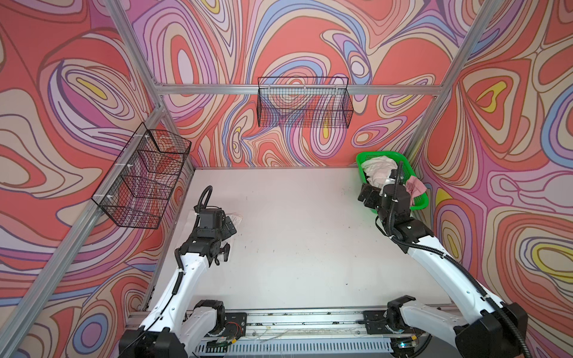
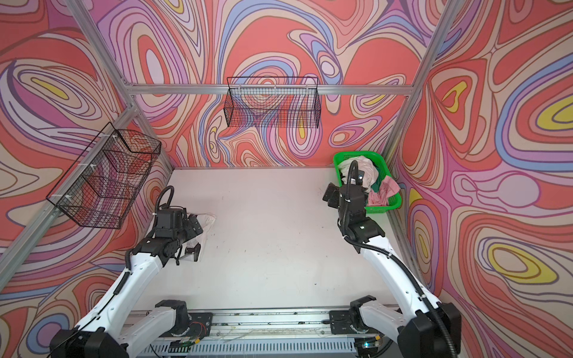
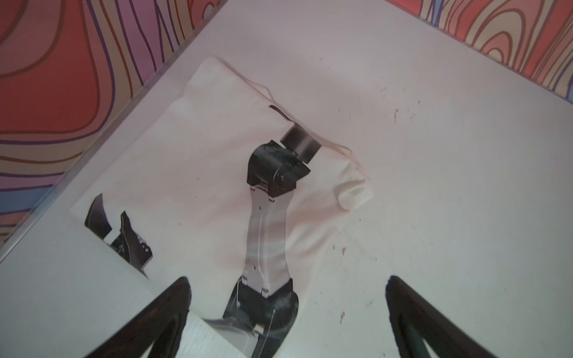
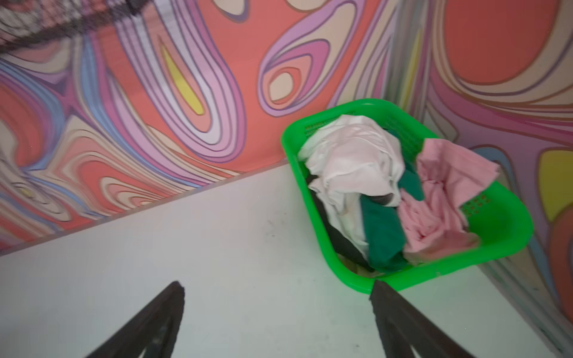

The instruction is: Fold and stack the t-shirts

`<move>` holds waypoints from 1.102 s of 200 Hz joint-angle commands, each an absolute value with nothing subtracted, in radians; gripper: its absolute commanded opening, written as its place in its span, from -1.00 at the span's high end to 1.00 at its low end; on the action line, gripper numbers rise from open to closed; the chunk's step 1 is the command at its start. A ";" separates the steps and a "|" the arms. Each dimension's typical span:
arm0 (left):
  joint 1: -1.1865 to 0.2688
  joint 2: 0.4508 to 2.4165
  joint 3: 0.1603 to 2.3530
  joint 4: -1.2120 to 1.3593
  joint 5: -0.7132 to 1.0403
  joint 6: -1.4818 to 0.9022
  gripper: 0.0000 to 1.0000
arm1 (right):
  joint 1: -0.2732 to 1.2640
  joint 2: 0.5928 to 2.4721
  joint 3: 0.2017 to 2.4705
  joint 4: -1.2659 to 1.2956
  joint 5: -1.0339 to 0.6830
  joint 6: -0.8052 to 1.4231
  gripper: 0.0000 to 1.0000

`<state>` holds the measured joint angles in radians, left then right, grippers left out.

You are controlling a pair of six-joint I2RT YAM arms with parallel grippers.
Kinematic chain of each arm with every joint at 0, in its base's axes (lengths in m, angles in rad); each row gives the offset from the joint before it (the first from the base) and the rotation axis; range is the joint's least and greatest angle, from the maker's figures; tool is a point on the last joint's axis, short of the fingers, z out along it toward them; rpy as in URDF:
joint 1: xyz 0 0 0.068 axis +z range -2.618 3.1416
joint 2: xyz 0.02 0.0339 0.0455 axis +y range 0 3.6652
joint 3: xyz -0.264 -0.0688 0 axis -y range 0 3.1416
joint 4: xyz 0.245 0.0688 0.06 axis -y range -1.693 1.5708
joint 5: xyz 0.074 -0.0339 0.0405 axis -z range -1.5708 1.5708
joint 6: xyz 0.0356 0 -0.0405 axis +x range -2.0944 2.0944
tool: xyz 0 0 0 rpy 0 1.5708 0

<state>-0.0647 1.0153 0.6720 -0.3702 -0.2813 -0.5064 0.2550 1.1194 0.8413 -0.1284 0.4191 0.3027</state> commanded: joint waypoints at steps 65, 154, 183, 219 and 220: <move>-0.066 1.335 0.419 0.543 -0.375 -0.157 -1.00 | 0.124 1.438 0.435 0.738 0.478 0.097 -0.96; -0.038 1.428 0.328 0.877 -0.359 -0.107 -1.00 | 0.063 1.676 0.360 1.137 0.313 0.077 -0.96; -0.037 1.461 0.358 0.855 -0.296 -0.082 -1.00 | 0.063 1.714 0.366 1.190 0.319 0.062 -0.97; -0.037 1.472 0.377 0.830 -0.283 -0.076 -1.00 | 0.063 1.710 0.363 1.191 0.320 0.062 -0.97; -0.037 1.472 0.377 0.830 -0.283 -0.076 -1.00 | 0.062 1.710 0.362 1.191 0.319 0.062 -0.96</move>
